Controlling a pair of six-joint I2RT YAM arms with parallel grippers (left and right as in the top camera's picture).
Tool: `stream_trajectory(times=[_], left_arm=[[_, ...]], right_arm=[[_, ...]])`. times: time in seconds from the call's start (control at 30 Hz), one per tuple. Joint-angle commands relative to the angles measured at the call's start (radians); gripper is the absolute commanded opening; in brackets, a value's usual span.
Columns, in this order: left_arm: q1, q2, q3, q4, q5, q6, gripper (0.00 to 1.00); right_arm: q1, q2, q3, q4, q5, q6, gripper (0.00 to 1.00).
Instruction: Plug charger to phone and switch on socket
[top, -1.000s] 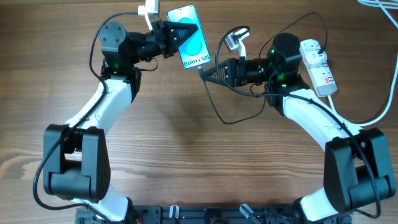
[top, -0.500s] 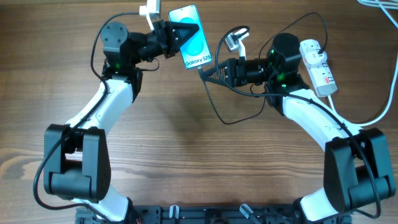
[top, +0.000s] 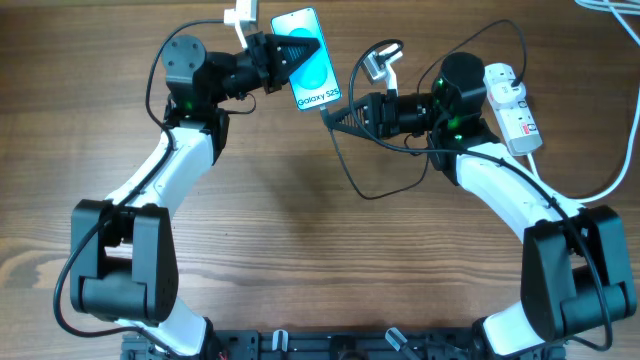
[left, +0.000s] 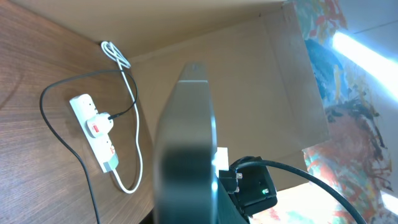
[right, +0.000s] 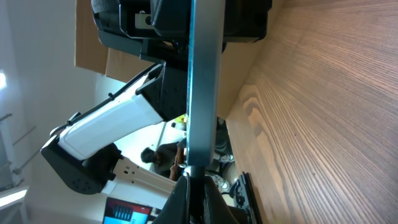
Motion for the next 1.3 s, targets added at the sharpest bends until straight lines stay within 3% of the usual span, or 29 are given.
stream_trajectory(times=[0.0, 0.23, 0.37, 0.57, 1.27], left_arm=[[-0.009, -0.017, 0.011, 0.011, 0.036, -0.001, 0.04], [-0.009, -0.017, 0.011, 0.011, 0.022, 0.016, 0.04], [-0.009, -0.017, 0.011, 0.011, -0.018, -0.068, 0.04], [-0.009, -0.017, 0.011, 0.011, -0.044, -0.074, 0.04], [-0.009, -0.017, 0.011, 0.011, -0.008, -0.092, 0.04]], right_arm=[[-0.009, -0.006, 0.005, 0.035, 0.014, 0.029, 0.04], [-0.009, -0.006, 0.005, 0.082, 0.010, 0.074, 0.04], [-0.009, -0.006, 0.005, 0.082, 0.002, 0.074, 0.04], [-0.007, -0.006, 0.005, 0.082, -0.029, 0.075, 0.04], [-0.007, -0.006, 0.005, 0.082, 0.008, 0.085, 0.04]])
